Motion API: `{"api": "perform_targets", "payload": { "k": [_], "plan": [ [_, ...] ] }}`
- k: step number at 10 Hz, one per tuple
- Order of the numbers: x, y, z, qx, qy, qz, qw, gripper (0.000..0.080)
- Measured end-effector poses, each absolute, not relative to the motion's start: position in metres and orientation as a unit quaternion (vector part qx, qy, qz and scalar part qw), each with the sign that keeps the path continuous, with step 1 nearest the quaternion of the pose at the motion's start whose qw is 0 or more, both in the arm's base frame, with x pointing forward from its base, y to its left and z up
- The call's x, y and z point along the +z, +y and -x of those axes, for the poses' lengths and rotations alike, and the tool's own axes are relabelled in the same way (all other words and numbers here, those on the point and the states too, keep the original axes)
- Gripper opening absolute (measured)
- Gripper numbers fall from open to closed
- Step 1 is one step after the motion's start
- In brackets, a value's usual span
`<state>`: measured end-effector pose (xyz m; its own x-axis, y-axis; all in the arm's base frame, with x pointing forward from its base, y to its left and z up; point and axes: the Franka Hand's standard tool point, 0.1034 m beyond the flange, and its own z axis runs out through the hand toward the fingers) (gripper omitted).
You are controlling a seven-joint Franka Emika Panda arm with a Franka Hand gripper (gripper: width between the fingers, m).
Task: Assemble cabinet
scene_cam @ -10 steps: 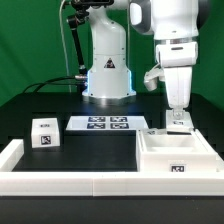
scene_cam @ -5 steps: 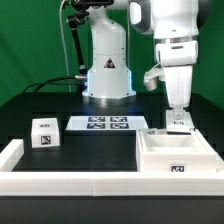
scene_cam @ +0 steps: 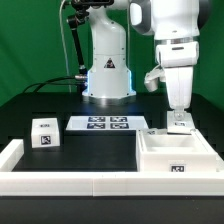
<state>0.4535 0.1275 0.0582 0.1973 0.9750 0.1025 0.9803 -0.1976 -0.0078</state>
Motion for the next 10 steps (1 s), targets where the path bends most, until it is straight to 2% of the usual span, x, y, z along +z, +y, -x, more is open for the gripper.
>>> {"api": "perform_targets", "payload": {
  "k": [7, 10],
  "plan": [
    [0.06, 0.121, -0.47, -0.035, -0.633, 0.773, 0.036, 0.007],
    [0.056, 0.123, -0.479, -0.036, -0.634, 0.772, 0.04, 0.007]
  ]
}}
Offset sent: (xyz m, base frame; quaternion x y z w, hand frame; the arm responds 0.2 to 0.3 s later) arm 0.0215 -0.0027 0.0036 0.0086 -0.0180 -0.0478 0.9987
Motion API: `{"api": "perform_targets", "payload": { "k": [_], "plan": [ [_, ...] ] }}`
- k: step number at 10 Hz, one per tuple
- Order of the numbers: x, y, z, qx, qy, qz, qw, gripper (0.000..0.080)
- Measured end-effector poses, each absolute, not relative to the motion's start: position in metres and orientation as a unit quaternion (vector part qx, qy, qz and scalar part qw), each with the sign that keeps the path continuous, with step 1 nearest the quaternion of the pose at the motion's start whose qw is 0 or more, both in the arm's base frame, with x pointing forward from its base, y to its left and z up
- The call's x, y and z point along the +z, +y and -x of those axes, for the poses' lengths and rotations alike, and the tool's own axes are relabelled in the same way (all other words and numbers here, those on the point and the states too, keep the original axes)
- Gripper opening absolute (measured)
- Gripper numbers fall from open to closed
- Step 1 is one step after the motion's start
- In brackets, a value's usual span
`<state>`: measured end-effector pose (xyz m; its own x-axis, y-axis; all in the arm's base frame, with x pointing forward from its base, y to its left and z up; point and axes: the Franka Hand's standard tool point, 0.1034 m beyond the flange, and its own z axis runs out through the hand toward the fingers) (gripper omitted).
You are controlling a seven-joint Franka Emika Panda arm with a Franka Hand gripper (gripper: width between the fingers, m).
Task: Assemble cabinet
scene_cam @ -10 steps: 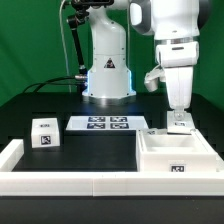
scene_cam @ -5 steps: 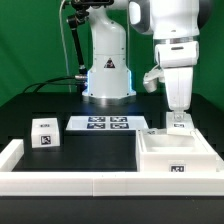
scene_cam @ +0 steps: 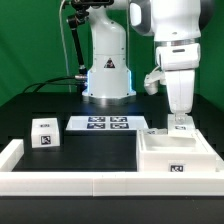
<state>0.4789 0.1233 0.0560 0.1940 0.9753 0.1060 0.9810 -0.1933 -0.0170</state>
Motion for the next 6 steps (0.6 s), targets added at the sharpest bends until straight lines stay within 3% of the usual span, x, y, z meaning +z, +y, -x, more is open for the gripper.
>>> {"api": "perform_targets", "payload": {
  "k": [6],
  "plan": [
    [0.0559, 0.1214, -0.4845, -0.04, -0.634, 0.772, 0.039, 0.007]
  ]
}}
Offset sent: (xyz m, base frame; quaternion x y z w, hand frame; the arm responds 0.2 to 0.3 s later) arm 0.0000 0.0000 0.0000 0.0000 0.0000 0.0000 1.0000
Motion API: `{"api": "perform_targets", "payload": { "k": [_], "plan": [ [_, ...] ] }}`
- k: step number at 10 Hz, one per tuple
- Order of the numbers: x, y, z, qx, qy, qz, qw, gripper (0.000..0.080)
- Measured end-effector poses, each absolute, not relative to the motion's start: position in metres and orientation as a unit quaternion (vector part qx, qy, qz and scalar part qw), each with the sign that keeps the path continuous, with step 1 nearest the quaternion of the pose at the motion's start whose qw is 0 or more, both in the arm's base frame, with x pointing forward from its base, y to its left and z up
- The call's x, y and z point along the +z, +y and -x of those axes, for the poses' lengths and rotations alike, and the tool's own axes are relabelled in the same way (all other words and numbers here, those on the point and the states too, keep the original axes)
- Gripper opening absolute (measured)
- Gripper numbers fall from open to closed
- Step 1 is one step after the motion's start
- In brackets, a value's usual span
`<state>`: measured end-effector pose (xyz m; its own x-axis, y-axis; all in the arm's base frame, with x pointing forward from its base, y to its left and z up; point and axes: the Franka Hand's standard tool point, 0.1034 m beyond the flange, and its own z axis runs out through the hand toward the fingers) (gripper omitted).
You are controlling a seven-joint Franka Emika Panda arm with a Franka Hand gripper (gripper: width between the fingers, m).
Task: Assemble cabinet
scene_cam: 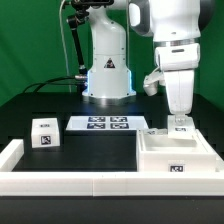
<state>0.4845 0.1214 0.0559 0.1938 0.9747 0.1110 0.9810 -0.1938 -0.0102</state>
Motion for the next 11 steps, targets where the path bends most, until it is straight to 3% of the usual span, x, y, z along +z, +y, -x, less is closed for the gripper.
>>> {"api": "perform_targets", "payload": {
  "k": [6, 11],
  "plan": [
    [0.057, 0.112, -0.53, -0.051, -0.631, 0.774, 0.037, 0.007],
    [0.057, 0.111, -0.532, -0.047, -0.631, 0.774, 0.039, 0.007]
  ]
}}
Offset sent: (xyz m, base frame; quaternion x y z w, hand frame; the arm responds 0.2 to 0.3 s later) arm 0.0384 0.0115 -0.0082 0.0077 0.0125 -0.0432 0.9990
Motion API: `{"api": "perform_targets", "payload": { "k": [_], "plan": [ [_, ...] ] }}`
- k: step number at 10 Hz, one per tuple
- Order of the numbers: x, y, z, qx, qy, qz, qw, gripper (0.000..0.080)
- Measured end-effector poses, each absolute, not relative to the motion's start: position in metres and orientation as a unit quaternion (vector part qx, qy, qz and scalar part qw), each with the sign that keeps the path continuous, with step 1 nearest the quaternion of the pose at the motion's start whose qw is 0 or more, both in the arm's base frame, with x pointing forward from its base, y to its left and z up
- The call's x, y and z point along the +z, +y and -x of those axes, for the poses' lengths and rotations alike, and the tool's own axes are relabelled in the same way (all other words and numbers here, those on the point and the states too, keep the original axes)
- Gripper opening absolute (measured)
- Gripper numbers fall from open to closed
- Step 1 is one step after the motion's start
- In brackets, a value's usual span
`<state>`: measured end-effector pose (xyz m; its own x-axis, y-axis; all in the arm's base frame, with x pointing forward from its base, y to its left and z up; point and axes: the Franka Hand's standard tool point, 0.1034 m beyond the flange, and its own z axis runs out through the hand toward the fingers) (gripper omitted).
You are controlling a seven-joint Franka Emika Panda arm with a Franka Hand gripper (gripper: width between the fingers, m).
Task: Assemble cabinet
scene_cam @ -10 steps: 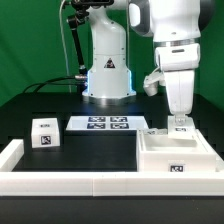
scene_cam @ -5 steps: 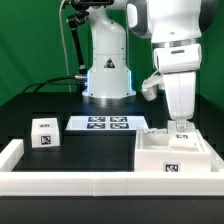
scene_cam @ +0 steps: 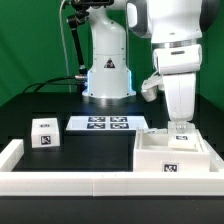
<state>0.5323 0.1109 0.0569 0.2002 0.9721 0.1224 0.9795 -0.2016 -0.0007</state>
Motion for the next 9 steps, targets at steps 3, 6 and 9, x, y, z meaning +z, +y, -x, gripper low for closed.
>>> {"api": "perform_targets", "payload": {
  "k": [3, 6, 9],
  "plan": [
    [0.057, 0.108, -0.553, -0.046, -0.644, 0.762, 0.041, 0.007],
    [0.057, 0.106, -0.567, -0.046, -0.644, 0.762, 0.043, 0.0071],
    [0.057, 0.104, -0.578, -0.038, -0.642, 0.764, 0.049, 0.007]
  ]
}}
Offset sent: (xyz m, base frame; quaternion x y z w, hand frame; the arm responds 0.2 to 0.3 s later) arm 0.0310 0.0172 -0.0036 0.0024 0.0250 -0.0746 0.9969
